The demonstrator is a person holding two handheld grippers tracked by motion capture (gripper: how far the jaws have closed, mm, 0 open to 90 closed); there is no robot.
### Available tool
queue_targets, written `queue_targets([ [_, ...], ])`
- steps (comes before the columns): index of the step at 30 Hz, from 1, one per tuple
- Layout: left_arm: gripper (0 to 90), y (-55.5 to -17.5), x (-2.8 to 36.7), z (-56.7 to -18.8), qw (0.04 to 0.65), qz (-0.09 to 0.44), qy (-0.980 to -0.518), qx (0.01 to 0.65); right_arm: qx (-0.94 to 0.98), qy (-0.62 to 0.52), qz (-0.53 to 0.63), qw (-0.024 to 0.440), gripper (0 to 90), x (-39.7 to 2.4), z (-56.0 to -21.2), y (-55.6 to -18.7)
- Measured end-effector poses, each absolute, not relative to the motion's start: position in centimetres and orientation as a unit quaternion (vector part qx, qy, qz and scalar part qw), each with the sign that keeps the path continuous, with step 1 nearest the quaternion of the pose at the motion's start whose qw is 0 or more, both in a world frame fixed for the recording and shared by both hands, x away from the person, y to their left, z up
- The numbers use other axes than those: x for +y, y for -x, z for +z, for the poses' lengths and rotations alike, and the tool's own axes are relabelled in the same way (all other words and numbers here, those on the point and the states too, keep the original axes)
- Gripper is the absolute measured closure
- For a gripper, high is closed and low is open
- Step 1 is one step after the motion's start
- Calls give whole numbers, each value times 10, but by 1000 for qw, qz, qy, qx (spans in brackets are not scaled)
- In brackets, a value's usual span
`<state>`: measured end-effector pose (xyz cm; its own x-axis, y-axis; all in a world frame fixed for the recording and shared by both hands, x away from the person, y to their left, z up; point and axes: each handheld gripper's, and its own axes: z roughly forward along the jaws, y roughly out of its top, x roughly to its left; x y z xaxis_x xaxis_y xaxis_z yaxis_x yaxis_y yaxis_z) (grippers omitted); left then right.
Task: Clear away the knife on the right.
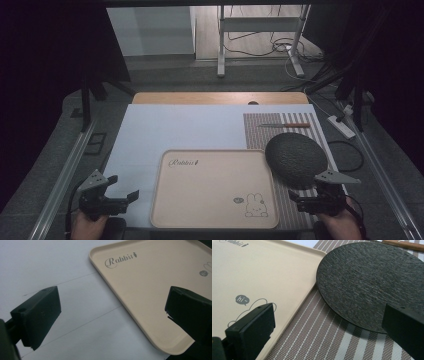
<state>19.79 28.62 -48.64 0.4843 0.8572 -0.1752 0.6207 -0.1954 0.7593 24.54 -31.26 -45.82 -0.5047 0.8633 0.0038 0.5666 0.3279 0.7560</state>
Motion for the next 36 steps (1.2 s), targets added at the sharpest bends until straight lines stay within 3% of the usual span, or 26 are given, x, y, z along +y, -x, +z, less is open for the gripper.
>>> queue_targets([
  [11,19,-202,283,-488,377,125,-771,498,795,-447,361,196,0,-312,-458,-246],
  [36,24,-203,281,-488,370,121,-774,499,811,-427,353,190,0,-306,-457,-251],
])
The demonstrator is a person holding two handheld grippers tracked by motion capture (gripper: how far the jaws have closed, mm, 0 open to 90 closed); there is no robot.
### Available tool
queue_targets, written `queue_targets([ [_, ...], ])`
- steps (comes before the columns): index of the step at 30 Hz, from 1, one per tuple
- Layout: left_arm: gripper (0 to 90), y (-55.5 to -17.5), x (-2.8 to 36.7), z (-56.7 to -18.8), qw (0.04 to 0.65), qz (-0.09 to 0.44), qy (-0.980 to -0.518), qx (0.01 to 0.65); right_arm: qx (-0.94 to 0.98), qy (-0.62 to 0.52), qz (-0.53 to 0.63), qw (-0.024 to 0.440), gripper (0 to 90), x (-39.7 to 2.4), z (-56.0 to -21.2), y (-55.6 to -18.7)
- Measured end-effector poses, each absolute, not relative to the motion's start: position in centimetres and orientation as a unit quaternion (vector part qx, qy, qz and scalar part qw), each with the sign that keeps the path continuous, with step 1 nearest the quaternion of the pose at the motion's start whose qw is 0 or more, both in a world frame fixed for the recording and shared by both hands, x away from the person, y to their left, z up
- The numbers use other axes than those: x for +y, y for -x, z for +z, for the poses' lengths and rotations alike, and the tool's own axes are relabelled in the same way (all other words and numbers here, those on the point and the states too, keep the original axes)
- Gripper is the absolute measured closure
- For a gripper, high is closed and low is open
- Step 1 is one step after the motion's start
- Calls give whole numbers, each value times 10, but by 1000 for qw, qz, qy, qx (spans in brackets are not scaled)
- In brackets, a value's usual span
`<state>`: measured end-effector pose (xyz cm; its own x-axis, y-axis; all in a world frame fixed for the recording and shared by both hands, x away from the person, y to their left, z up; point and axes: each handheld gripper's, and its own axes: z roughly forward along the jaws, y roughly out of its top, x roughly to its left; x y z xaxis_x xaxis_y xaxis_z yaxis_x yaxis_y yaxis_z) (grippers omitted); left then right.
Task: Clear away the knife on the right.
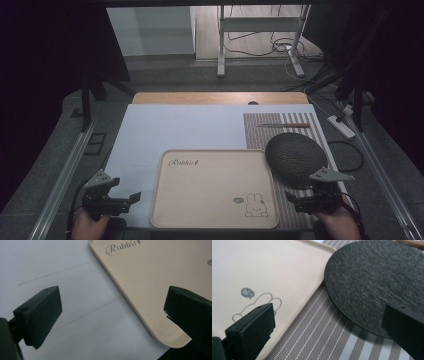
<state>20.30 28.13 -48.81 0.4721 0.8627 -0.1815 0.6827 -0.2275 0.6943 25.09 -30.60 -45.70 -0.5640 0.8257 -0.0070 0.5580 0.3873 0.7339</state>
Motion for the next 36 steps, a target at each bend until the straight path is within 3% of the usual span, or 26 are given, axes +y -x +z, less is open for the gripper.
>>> queue_targets([
  [36,34,-204,283,-489,372,113,-772,503,813,-420,361,178,0,-301,-455,-274],
])
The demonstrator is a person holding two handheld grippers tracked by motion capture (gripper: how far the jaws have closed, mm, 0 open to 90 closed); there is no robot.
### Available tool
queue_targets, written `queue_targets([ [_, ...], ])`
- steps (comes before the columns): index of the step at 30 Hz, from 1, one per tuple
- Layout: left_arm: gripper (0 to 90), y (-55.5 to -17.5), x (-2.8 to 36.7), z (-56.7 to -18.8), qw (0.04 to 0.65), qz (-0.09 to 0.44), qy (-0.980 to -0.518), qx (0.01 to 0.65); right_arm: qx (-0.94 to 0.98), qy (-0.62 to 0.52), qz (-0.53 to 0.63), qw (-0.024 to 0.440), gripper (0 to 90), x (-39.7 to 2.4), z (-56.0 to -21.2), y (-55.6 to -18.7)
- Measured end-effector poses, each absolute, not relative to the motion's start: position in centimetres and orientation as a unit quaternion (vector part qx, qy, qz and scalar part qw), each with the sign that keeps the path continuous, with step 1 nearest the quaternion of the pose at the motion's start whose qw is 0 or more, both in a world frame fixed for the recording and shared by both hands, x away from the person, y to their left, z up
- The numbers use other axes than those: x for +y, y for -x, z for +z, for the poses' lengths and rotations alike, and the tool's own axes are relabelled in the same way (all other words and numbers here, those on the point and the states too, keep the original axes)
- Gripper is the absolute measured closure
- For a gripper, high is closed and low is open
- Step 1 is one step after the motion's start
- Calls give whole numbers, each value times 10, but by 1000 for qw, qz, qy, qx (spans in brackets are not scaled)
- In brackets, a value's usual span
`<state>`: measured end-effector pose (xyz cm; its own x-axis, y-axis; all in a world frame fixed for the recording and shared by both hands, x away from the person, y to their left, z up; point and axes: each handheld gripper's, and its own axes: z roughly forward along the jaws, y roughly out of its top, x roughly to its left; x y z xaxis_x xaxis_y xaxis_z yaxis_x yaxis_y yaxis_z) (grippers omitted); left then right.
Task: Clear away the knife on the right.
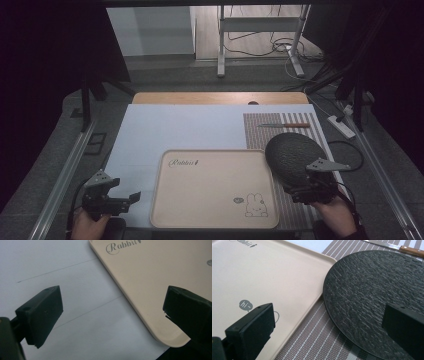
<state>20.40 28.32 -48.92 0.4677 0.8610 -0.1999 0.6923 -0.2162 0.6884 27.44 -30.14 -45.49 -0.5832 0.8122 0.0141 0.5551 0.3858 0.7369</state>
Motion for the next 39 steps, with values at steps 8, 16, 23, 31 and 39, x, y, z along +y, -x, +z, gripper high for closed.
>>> queue_targets([
  [8,34,-205,282,-489,369,112,-774,502,815,-420,354,184,0,-299,-452,-281],
  [16,32,-205,282,-490,369,109,-772,505,811,-432,350,182,0,-296,-450,-293],
  [23,32,-205,283,-490,369,108,-773,505,818,-425,340,185,0,-290,-450,-303],
  [31,32,-206,282,-490,369,107,-773,505,820,-426,335,183,0,-289,-452,-319],
  [39,33,-206,283,-490,369,105,-773,505,818,-429,336,185,0,-293,-452,-334],
])
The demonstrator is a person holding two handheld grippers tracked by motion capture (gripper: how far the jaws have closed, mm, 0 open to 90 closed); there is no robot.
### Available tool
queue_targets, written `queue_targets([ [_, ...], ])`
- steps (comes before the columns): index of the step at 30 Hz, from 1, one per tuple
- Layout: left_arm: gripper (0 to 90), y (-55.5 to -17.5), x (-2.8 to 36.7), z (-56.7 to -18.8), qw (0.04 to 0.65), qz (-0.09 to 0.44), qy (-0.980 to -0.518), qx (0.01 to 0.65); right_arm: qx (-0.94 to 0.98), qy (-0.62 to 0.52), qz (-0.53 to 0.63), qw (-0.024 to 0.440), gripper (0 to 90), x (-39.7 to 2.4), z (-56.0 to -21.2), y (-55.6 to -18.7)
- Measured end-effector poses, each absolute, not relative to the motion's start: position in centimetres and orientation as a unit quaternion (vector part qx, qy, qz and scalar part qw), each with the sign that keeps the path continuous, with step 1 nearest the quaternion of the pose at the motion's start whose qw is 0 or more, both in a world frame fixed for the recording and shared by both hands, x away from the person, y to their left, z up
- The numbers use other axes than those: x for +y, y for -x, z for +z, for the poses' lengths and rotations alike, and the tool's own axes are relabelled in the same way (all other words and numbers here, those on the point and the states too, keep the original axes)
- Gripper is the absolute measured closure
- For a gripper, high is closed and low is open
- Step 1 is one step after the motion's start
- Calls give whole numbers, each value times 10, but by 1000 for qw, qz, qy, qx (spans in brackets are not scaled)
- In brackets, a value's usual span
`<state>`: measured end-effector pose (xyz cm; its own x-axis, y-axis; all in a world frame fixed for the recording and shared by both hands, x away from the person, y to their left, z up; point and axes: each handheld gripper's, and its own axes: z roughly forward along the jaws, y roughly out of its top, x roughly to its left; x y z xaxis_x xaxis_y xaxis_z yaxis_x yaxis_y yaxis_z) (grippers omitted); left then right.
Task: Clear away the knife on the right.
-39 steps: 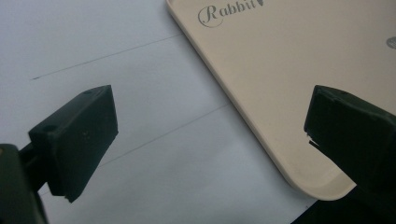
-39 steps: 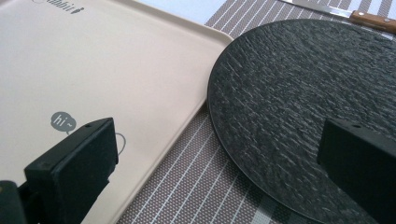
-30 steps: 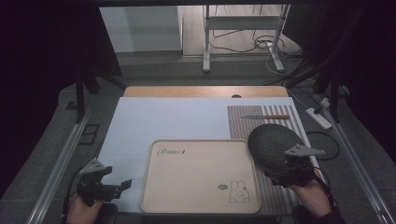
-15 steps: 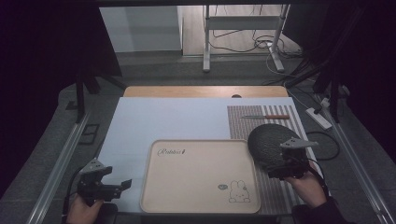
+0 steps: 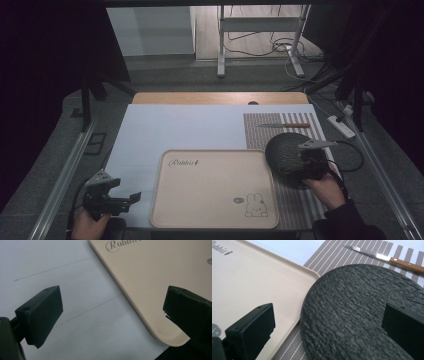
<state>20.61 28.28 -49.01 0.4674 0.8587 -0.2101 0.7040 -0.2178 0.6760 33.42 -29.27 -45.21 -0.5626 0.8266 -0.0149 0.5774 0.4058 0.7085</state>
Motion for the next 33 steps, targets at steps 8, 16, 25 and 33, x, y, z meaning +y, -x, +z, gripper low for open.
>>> queue_targets([
  [8,34,-207,283,-490,368,103,-774,506,815,-434,336,185,0,-296,-456,-353],
  [16,34,-207,283,-491,368,101,-773,508,814,-438,334,182,0,-298,-458,-372],
  [25,34,-207,284,-491,369,100,-772,508,812,-443,328,191,0,-302,-463,-397],
  [33,34,-207,284,-491,369,100,-771,508,816,-444,317,191,0,-304,-467,-415],
])
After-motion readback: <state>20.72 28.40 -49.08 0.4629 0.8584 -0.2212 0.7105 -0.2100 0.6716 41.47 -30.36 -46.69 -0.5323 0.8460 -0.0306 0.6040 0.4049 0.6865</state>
